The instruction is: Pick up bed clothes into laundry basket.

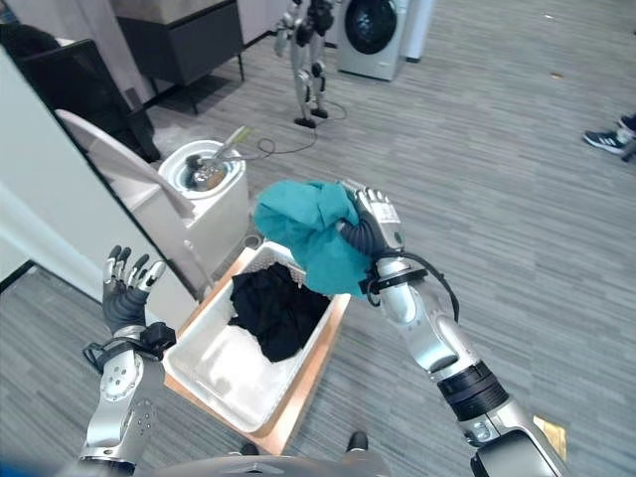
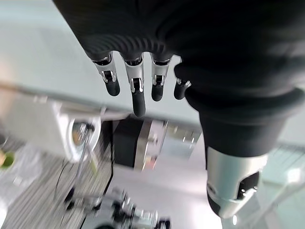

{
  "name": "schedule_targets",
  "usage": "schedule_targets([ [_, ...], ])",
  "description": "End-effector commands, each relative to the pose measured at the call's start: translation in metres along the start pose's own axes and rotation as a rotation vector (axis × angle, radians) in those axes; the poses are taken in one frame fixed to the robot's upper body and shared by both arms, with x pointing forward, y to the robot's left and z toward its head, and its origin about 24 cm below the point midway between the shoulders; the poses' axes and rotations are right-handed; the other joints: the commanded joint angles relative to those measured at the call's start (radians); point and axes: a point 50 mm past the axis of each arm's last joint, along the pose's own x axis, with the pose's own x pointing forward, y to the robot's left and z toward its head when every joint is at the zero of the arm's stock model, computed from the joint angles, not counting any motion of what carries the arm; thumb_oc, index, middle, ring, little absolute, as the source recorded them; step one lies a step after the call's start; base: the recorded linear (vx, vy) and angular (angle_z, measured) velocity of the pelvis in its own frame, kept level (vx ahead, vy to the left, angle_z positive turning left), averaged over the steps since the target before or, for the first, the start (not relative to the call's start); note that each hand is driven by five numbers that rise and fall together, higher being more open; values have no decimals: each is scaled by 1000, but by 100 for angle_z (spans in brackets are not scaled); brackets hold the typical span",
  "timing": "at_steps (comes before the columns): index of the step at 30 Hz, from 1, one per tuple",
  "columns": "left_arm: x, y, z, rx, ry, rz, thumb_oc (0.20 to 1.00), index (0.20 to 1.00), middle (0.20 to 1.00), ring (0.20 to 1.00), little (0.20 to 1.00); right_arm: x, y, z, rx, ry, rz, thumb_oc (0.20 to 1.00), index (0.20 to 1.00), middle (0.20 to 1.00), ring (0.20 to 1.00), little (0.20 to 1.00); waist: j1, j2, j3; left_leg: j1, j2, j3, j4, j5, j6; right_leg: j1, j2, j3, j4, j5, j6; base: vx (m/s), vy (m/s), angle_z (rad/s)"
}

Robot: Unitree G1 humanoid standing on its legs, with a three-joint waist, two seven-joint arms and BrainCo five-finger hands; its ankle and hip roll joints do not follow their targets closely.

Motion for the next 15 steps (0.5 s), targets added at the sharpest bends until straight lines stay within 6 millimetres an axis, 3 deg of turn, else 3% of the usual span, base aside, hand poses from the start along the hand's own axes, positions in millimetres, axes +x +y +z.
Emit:
schedule_targets([
  [1,9,-7,30,66,-174,-90,1000,1000,1000,1000,1000,22,1,18,78,-82,-30,200,200,200,200,200,16,-59,5,-22,27,30,7,21,-44,62,-76,30,14,-103,48,1,-11,41],
  [8,10,-9,20,95,-114,-141,1000,1000,1000,1000,1000,5,33,-7,108,71,94,200,200,200,200,200,46,-61,41,-83,28,-20,7,45,-53,39,-70,-7,14,-105,46,-32,-21,35],
  [14,12,-15,16,102,-99,-185,1000,1000,1000,1000,1000,-9,60,-24,103,178,194,200,200,200,200,200,46,-51,66,-125,37,-37,7,62,-62,3,-61,-9,14,-103,44,-40,-8,15],
  [15,13,-17,16,97,-98,-193,1000,1000,1000,1000,1000,-10,64,-26,96,190,208,680,680,680,680,680,45,-47,71,-131,40,-36,7,65,-65,-3,-60,-8,14,-101,43,-42,8,0],
])
